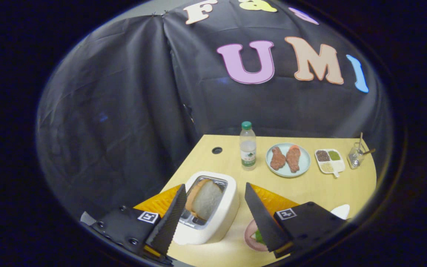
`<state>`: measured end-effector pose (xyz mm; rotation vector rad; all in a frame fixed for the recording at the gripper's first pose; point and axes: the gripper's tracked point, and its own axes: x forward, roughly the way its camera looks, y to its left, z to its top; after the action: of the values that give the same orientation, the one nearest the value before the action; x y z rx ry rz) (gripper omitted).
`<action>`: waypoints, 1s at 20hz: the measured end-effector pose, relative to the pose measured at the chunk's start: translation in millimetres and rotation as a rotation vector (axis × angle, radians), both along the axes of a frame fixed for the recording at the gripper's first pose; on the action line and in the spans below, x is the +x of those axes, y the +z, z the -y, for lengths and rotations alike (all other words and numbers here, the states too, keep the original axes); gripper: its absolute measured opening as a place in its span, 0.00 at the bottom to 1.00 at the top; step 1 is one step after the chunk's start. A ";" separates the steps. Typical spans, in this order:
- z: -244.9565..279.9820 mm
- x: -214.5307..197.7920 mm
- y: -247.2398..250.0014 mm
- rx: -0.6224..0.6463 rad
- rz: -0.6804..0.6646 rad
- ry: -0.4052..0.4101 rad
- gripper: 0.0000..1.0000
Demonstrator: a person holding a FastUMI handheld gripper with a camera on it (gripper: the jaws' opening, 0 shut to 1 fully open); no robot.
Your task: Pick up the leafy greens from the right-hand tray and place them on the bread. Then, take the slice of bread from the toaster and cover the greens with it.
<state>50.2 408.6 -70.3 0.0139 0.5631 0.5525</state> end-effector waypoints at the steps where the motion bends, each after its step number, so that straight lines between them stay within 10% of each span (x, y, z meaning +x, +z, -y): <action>1: -11.6 -0.5 -4.9 -0.007 -0.001 0.005 0.99; 13: -32.5 6.6 -79.7 -0.172 -0.099 -0.001 0.79; 20: -21.2 3.1 -86.4 -0.178 -0.244 -0.023 0.24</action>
<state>53.3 429.8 -156.7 -0.0819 0.8477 0.4796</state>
